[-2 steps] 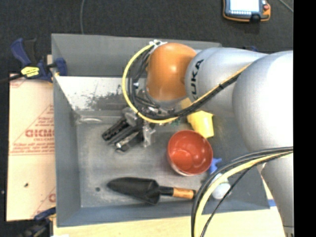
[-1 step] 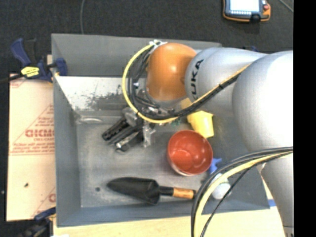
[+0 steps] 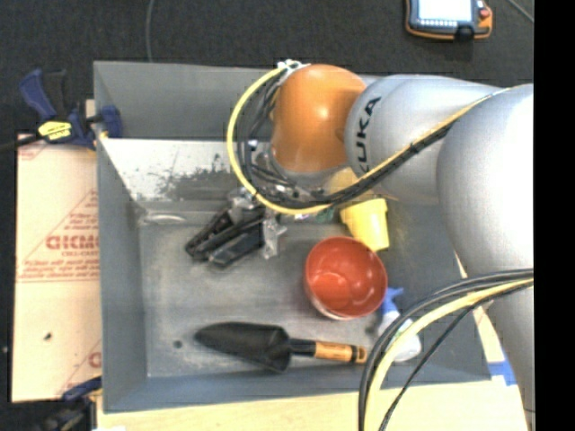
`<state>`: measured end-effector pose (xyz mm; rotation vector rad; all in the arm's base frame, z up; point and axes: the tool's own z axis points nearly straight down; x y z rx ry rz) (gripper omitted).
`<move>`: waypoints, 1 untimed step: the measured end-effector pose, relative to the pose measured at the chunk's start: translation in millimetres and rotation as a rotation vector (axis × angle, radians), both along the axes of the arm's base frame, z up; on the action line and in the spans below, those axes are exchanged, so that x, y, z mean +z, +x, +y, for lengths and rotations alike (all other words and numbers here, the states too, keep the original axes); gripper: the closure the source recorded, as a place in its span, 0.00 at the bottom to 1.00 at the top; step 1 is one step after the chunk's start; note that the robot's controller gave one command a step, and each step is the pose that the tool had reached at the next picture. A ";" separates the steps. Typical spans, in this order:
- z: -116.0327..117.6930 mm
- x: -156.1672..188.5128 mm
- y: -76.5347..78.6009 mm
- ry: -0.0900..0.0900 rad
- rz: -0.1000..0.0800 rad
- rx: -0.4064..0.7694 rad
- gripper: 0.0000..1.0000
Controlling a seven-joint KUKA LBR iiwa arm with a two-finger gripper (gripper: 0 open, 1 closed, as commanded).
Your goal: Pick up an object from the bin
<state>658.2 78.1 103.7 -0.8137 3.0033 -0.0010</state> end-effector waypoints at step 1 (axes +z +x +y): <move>-0.5 20.2 -4.2 -0.002 0.015 0.000 1.00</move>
Offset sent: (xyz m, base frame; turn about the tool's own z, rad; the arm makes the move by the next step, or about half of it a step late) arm -0.0035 -0.0002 0.0891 0.0001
